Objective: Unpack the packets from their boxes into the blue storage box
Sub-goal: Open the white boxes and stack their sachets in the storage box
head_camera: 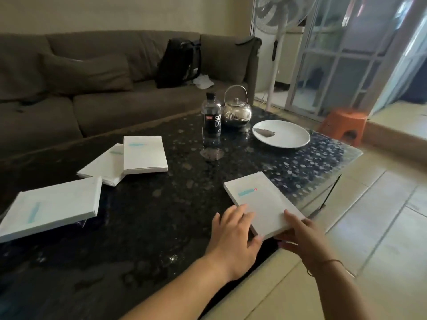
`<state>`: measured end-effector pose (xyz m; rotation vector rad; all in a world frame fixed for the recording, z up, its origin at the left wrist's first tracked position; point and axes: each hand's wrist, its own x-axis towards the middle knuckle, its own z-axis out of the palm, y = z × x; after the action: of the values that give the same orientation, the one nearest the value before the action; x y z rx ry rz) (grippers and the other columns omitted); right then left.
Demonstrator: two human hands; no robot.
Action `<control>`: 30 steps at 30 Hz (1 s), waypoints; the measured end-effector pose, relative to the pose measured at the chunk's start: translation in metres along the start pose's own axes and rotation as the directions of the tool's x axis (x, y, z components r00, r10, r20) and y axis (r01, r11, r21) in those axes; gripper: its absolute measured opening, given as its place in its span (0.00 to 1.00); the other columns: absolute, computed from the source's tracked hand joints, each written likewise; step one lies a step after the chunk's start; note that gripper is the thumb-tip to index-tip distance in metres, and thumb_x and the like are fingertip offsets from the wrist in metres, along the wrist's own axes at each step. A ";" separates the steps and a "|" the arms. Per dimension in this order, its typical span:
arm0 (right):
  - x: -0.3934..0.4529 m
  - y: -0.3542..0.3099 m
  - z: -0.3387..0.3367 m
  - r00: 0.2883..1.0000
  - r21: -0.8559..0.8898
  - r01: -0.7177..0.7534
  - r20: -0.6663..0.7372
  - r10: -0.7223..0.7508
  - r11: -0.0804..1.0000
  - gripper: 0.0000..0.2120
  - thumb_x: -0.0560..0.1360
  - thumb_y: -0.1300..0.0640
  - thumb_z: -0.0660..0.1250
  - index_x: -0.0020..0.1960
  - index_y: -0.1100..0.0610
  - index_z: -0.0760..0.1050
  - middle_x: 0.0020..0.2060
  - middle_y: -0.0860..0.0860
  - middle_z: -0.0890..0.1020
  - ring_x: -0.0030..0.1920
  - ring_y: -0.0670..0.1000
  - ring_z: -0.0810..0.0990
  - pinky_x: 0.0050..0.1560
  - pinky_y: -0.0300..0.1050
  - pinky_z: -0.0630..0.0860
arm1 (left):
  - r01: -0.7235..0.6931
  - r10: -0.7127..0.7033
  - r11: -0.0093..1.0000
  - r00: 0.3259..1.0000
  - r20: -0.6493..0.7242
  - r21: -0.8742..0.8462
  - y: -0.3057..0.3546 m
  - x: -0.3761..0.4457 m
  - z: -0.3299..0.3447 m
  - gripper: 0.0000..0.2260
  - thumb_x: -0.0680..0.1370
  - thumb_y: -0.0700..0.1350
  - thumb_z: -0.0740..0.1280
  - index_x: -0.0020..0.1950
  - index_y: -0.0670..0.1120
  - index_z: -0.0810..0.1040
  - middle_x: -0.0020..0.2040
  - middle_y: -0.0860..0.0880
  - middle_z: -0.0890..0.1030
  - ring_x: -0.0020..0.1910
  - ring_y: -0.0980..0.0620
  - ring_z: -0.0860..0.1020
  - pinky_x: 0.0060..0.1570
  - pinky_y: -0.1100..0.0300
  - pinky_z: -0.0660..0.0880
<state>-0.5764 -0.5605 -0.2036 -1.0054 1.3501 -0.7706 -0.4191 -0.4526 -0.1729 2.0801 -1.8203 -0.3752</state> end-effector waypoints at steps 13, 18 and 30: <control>-0.107 0.022 0.107 0.075 -0.585 0.811 0.077 -0.994 0.016 0.08 0.68 0.58 0.76 0.48 0.54 0.86 0.47 0.48 0.87 0.38 0.54 0.82 0.40 0.46 0.79 | 0.245 -0.227 0.045 0.947 0.229 -0.969 -0.026 -0.048 -0.087 0.34 0.69 0.67 0.70 0.71 0.55 0.69 0.61 0.48 0.82 0.59 0.48 0.82 0.61 0.48 0.77; -0.130 0.041 0.177 -0.143 -0.360 0.890 0.364 -0.921 -0.280 0.09 0.80 0.52 0.64 0.56 0.47 0.80 0.57 0.47 0.83 0.46 0.53 0.81 0.59 0.56 0.76 | 0.136 -0.514 -0.051 0.846 0.143 -0.989 -0.087 -0.096 -0.113 0.17 0.75 0.42 0.69 0.63 0.50 0.77 0.54 0.43 0.85 0.52 0.41 0.84 0.50 0.45 0.81; -0.142 -0.034 0.255 0.459 -0.327 0.879 0.377 -0.804 0.348 0.36 0.69 0.35 0.68 0.73 0.42 0.63 0.74 0.38 0.59 0.73 0.41 0.54 0.71 0.42 0.56 | 0.018 -0.340 0.162 0.940 -0.038 -0.987 -0.184 -0.162 -0.137 0.21 0.70 0.40 0.72 0.62 0.50 0.78 0.57 0.37 0.82 0.56 0.35 0.82 0.51 0.43 0.80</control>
<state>-0.3342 -0.4116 -0.1281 -2.2466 0.7871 -1.0977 -0.2196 -0.2593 -0.1326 1.2056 -0.6532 -0.9858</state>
